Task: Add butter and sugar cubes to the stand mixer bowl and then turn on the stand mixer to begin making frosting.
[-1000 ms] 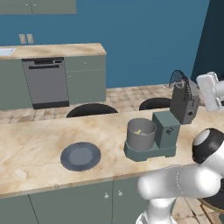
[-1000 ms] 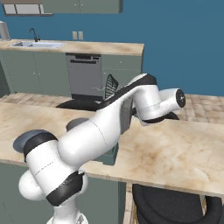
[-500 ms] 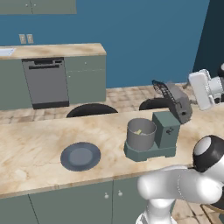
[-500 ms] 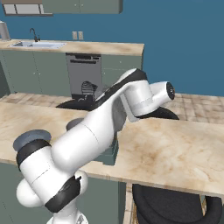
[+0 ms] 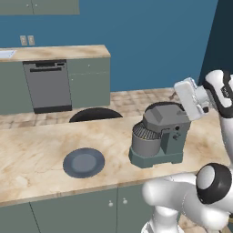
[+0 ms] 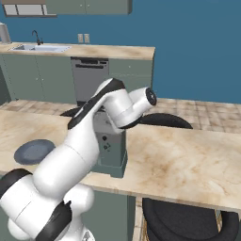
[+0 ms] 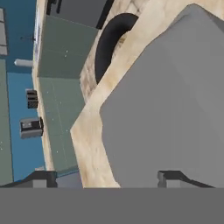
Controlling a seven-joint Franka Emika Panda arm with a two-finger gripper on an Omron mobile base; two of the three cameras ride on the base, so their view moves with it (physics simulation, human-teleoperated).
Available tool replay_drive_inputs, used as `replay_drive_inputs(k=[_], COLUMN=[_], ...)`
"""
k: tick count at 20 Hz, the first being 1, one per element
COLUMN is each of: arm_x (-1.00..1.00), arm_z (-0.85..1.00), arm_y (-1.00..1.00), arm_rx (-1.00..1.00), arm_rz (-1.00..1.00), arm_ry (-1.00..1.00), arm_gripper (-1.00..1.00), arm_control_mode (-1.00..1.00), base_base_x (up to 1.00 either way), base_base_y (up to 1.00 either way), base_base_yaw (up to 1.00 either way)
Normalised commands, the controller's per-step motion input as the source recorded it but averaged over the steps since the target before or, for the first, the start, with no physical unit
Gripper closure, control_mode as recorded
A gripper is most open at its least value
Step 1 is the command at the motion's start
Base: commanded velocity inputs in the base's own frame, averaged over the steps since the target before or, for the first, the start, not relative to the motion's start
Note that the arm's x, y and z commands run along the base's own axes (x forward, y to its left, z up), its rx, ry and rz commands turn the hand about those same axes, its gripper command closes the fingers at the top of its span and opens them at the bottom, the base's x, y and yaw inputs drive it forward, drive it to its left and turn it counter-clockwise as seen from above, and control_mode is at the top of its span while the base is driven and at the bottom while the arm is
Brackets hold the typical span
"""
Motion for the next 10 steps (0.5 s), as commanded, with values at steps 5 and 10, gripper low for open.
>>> replay_drive_inputs(k=[5, 10], arm_x=[0.0, -0.16], arm_z=[-0.79, -0.29], arm_y=[0.9, 0.36], arm_rx=[-0.09, -0.07], arm_rz=[0.0, 0.0], arm_ry=[0.24, 0.13], arm_gripper=[-1.0, -1.0], arm_control_mode=[-1.0, -1.0], base_base_x=[0.0, 0.0], base_base_y=[0.0, 0.0], base_base_yaw=[0.0, 0.0])
